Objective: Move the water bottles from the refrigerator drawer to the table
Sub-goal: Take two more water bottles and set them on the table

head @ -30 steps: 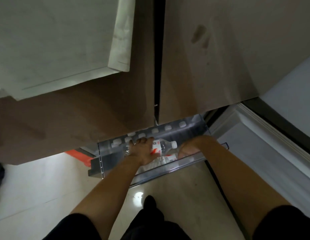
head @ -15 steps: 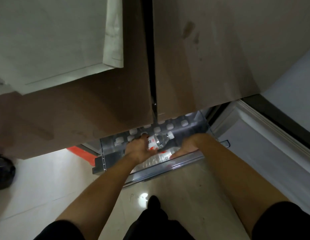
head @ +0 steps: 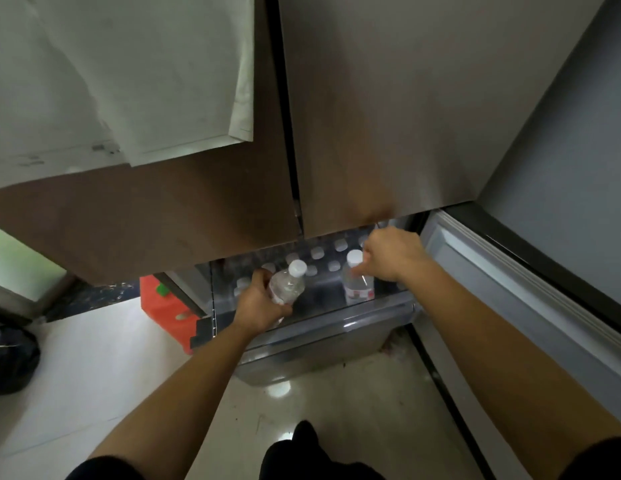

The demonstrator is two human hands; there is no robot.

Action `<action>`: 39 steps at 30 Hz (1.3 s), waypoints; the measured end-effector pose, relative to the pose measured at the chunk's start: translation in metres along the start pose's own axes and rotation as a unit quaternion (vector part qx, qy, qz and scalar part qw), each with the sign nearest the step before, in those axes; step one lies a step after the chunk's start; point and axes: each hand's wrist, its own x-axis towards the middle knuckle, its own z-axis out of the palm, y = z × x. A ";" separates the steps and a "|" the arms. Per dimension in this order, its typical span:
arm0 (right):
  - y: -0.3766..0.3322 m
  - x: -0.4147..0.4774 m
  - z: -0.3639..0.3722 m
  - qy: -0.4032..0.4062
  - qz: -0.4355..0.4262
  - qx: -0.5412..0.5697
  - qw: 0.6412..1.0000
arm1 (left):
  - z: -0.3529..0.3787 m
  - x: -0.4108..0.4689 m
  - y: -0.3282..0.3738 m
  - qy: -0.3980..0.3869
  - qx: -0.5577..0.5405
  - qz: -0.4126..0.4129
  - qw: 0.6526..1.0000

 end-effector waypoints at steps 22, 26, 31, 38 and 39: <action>-0.009 0.056 0.098 0.001 0.309 0.358 0.881 | 0.007 -0.016 -0.013 0.018 -0.087 -0.041 0.995; -0.013 0.069 0.101 0.029 0.289 0.300 0.909 | 0.007 -0.015 -0.013 0.023 -0.078 -0.045 0.996; -0.005 0.075 0.103 0.018 0.226 0.254 0.940 | 0.010 -0.013 -0.009 0.035 -0.046 -0.042 0.997; -0.029 0.060 0.102 -0.043 0.086 0.184 0.978 | 0.012 -0.015 -0.005 0.048 -0.059 -0.049 0.996; -0.032 0.056 0.102 -0.035 0.078 0.181 0.980 | 0.011 -0.016 -0.006 0.050 -0.070 -0.054 0.995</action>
